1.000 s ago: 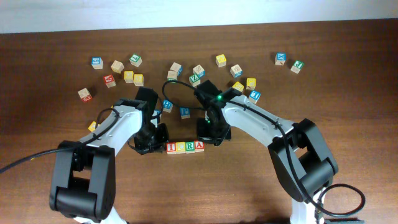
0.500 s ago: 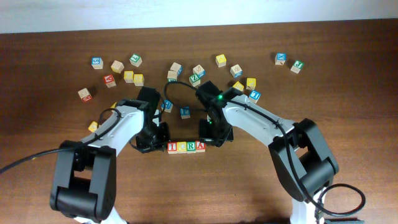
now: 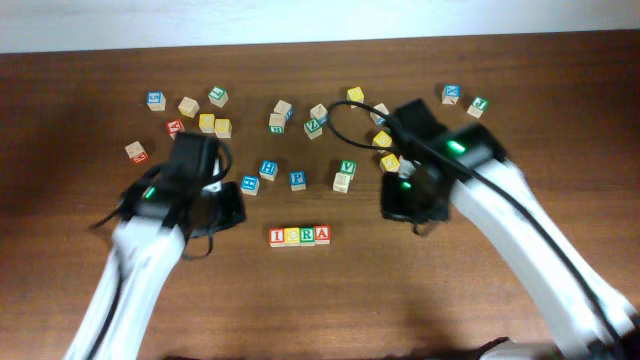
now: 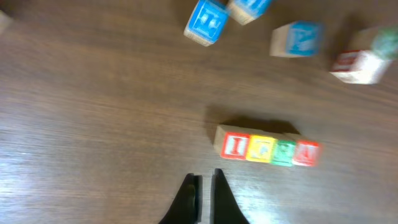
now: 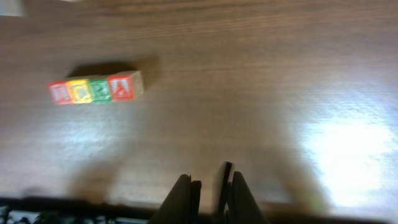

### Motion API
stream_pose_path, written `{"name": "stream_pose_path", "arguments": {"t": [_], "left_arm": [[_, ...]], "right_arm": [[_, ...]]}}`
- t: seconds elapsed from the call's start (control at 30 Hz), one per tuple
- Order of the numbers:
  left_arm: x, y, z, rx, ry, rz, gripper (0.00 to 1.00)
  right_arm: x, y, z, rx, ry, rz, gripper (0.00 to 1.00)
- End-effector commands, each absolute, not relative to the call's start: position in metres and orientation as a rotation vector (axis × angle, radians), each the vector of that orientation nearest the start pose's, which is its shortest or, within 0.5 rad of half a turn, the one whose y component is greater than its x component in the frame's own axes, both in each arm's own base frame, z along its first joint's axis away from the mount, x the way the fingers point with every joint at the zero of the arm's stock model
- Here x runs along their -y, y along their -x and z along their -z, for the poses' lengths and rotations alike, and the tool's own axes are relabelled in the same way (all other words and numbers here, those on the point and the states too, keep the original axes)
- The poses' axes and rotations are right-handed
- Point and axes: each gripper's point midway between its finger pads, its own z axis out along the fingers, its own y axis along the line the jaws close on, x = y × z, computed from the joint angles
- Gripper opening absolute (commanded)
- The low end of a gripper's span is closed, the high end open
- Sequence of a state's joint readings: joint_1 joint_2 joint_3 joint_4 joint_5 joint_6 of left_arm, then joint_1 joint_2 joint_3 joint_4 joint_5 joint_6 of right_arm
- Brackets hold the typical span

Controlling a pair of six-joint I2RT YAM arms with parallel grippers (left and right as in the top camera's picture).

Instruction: Spell out ICRA

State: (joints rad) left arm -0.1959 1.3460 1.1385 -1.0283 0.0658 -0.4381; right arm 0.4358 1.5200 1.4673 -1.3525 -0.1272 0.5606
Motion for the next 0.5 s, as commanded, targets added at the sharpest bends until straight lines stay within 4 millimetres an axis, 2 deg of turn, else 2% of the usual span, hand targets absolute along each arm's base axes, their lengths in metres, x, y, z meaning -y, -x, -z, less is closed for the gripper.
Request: {"name": "stream_pose_path", "arguments": {"t": [0.0,0.03,0.1,0.13,0.17,0.2,0.3,0.47], "left_arm": [[0.056,-0.258,-0.204,-2.648,0.31,0.25,0.99],[0.052,-0.242,-0.212,-2.64,0.309,0.253,0.99],[0.047,-0.214,-0.22,-2.64,0.309,0.252,0.99],[0.045,-0.204,-0.223,-2.624,0.307,0.257,0.99],[0.044,-0.197,-0.225,-2.61,0.306,0.263,0.99],[0.042,-0.186,-0.227,-2.577,0.324,0.28,0.99],[0.035,-0.162,-0.221,-2.492,0.418,0.322,0.99],[0.034,-0.157,-0.218,-2.456,0.421,0.341,0.99]], "right_arm": [[-0.128,-0.233,-0.235,-2.849,-0.087,-0.245,0.61],[-0.124,-0.217,-0.246,-2.819,-0.098,-0.245,0.74],[-0.119,-0.191,-0.26,-2.775,-0.107,-0.242,0.77],[-0.12,-0.18,-0.262,-2.754,-0.09,-0.252,0.81],[-0.122,-0.173,-0.262,-2.746,-0.071,-0.263,0.87],[-0.123,-0.162,-0.259,-2.735,-0.073,-0.269,0.98],[-0.106,-0.153,-0.239,-2.651,-0.144,-0.132,0.98],[-0.112,-0.158,-0.221,-2.684,-0.112,-0.043,0.98]]}}
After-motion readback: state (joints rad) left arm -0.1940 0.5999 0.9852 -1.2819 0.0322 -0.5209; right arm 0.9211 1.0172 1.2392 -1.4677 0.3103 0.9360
